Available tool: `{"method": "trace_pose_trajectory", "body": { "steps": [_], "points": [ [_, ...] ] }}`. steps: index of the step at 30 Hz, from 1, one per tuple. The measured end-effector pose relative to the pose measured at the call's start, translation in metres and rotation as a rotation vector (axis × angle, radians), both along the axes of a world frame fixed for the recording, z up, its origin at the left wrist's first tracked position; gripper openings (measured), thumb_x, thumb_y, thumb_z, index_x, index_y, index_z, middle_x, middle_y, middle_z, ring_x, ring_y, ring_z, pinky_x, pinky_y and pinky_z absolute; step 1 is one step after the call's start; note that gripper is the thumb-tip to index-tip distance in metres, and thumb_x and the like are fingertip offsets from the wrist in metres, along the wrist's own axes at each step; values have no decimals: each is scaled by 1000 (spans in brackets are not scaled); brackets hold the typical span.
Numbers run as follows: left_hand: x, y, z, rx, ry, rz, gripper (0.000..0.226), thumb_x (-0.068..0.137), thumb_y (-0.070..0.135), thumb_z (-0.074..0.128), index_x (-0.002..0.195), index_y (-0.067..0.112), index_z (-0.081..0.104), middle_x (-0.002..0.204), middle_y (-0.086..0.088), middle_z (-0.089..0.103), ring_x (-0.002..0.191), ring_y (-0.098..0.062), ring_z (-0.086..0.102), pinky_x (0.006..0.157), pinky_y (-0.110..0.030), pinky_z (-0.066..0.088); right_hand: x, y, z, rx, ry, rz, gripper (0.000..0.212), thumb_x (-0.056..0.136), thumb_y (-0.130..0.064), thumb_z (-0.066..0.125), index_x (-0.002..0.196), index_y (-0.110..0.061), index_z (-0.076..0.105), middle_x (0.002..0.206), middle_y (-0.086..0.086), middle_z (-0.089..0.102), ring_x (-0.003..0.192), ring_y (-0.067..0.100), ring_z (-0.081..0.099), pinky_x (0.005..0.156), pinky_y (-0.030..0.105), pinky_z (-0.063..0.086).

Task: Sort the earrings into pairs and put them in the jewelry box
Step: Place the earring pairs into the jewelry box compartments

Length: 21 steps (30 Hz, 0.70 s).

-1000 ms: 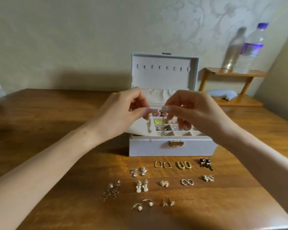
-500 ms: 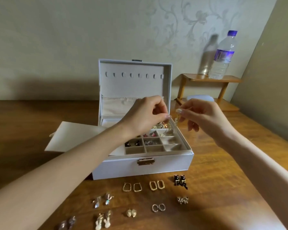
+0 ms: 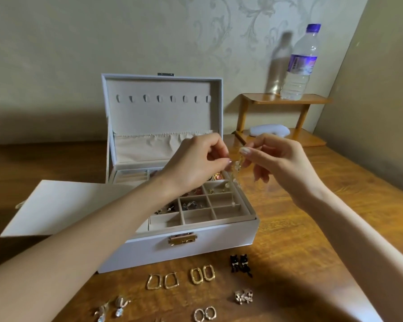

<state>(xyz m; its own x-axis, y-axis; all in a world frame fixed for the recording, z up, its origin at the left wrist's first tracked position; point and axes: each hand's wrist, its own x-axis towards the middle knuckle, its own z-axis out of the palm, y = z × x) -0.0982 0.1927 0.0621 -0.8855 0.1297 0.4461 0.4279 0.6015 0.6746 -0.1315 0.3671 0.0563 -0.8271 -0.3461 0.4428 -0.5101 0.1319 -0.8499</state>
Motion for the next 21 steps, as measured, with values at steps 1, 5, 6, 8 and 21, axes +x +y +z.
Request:
{"method": "trace_pose_trajectory", "body": {
  "steps": [1,5,6,8,21],
  "points": [
    [0,0,3,-1,11,-2,8,82,13,67,79,15,60,74,6,64,62,6,55,56,-7,40,0,0,0,-13,-2,3,19,83,-19,66,85,-1,63,66,7,66,50,21,52,44,26,38],
    [0,1,7,-22,17,-17,7,82,16,68,81,13,62,72,7,63,61,5,55,55,-7,40,-1,0,-1,-25,-12,18,17,83,-19,66,84,-2,63,66,7,66,51,22,52,44,26,38],
    [0,1,6,-24,12,-19,7,82,15,68,80,12,62,71,7,63,60,5,55,55,-7,39,-1,0,-2,-23,-15,20,17,83,-18,66,84,-2,63,66,8,66,51,23,52,45,27,38],
    [0,0,1,-27,-5,-17,9,82,12,68,77,14,60,71,5,63,60,6,54,55,-6,38,-2,0,-3,-22,-21,17,17,83,-17,66,84,-1,63,66,8,65,51,24,51,45,27,37],
    [3,2,3,-7,17,-29,7,82,16,68,80,13,62,74,5,65,65,1,58,59,-8,42,-2,2,-2,-28,-41,0,19,83,-19,65,86,0,63,69,10,67,52,22,52,45,25,38]
  ]
}}
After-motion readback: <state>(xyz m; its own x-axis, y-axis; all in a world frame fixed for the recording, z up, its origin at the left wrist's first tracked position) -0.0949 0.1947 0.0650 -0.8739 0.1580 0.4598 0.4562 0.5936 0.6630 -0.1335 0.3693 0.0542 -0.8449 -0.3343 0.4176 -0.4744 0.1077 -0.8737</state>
